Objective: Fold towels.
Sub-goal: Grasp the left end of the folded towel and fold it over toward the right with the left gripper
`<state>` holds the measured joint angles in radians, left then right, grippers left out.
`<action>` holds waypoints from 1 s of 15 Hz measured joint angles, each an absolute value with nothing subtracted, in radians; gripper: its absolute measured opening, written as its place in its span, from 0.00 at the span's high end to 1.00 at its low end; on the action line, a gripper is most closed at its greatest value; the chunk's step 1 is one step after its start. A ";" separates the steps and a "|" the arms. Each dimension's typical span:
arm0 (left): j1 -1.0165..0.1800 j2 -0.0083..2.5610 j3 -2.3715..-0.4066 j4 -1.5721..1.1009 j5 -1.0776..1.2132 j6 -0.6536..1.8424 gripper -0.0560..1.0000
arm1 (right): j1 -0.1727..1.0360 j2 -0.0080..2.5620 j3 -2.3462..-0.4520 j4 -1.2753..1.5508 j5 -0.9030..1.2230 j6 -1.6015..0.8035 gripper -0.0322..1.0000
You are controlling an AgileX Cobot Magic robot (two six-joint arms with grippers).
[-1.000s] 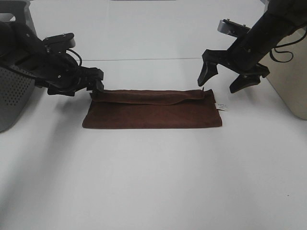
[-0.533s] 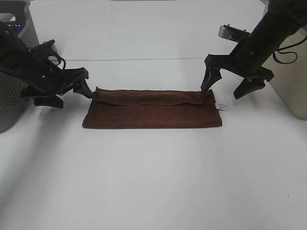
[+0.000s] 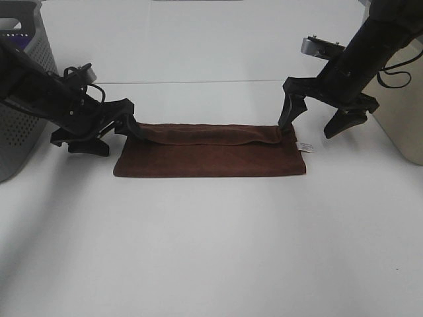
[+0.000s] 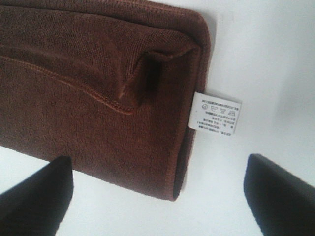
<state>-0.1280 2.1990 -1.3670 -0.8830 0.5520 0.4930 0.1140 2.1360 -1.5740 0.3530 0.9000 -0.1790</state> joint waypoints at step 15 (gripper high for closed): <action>-0.079 2.303 -1.517 -0.895 0.679 0.447 0.91 | 0.114 2.136 -1.574 0.352 0.889 -0.179 0.10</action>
